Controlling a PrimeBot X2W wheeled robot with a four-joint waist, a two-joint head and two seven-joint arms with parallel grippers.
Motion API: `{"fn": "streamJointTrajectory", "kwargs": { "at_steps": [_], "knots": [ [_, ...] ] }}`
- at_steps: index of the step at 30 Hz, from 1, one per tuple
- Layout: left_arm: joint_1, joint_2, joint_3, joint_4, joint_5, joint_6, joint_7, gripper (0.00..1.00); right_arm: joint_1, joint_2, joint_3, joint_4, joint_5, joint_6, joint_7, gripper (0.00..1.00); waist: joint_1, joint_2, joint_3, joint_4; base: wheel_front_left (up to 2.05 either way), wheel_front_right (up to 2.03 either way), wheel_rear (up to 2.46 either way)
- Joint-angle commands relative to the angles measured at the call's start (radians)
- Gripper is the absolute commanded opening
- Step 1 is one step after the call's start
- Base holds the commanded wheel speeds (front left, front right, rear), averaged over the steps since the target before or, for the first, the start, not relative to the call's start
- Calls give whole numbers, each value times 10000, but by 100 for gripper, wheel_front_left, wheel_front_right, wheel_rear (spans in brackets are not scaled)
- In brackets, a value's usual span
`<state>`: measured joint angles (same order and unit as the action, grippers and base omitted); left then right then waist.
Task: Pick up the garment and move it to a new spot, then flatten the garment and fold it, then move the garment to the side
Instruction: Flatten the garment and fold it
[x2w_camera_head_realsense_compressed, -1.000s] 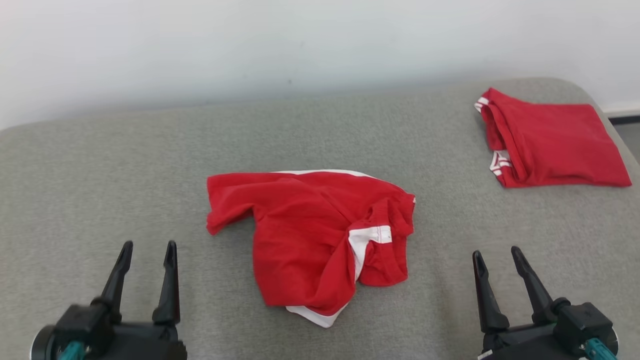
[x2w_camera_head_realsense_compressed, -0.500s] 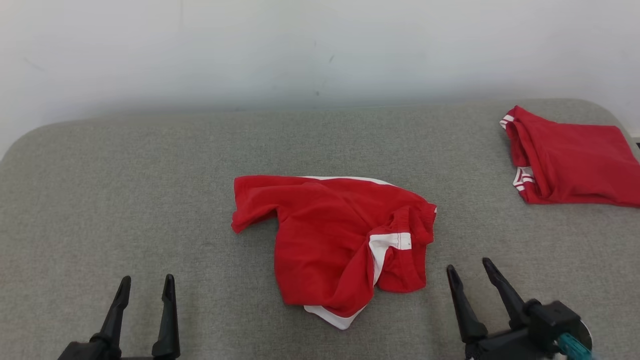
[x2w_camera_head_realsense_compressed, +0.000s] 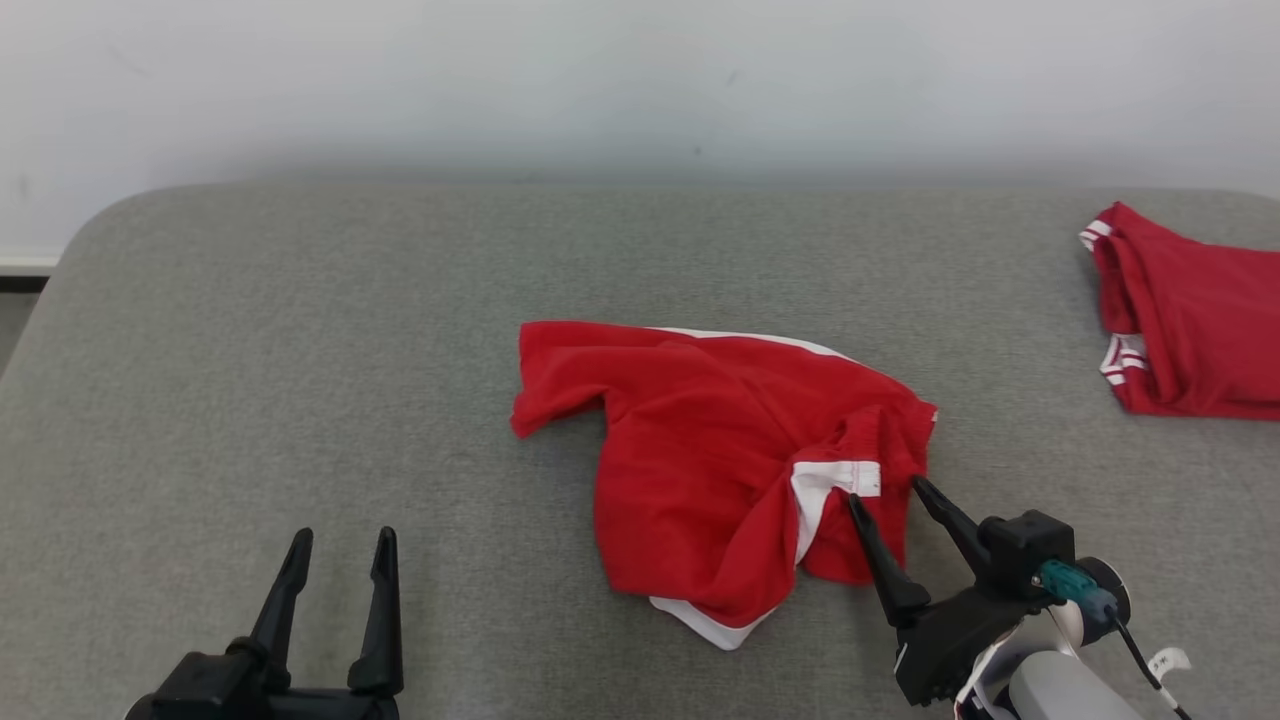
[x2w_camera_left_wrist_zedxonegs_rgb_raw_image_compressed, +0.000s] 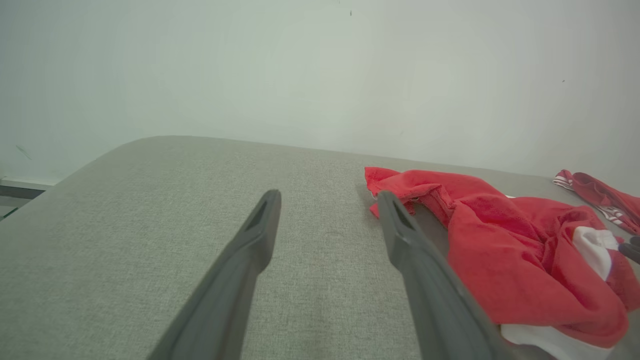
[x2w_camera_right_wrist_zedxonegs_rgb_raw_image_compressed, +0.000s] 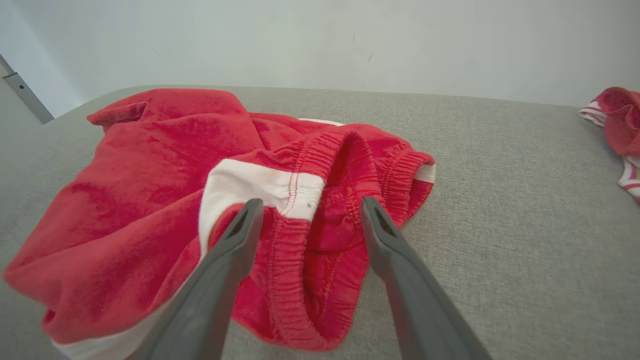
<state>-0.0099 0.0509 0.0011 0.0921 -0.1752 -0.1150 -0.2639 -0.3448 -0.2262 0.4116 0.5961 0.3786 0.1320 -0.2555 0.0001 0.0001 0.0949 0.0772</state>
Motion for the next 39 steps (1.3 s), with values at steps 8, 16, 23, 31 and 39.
{"fn": "streamJointTrajectory", "kwargs": {
  "at_steps": [8,16,23,31,39],
  "knots": [
    [-200,-4,-132,200,-191,55,-1,100,-942,-24,819,1487,1110,-26,-86,0,-1,-1,228,512,0,0,0],
    [59,-4,-155,330,-276,87,-1,100,-375,-404,476,119,1224,-26,-99,0,-1,-1,51,59,0,0,0],
    [138,-3,-336,420,-362,167,-1,100,1504,-1083,-586,-2035,1060,-26,-102,0,-1,-1,-54,-319,0,0,0],
    [178,-2,-350,567,-379,190,-1,100,3151,-1808,-995,-2895,1437,-26,-105,48,-1,-1,-34,-794,0,0,0],
    [185,-4,-398,635,-320,150,0,100,3231,-1406,-1560,-3738,838,-26,-104,100,-1,-1,-227,-847,0,0,0]
  ]
}}
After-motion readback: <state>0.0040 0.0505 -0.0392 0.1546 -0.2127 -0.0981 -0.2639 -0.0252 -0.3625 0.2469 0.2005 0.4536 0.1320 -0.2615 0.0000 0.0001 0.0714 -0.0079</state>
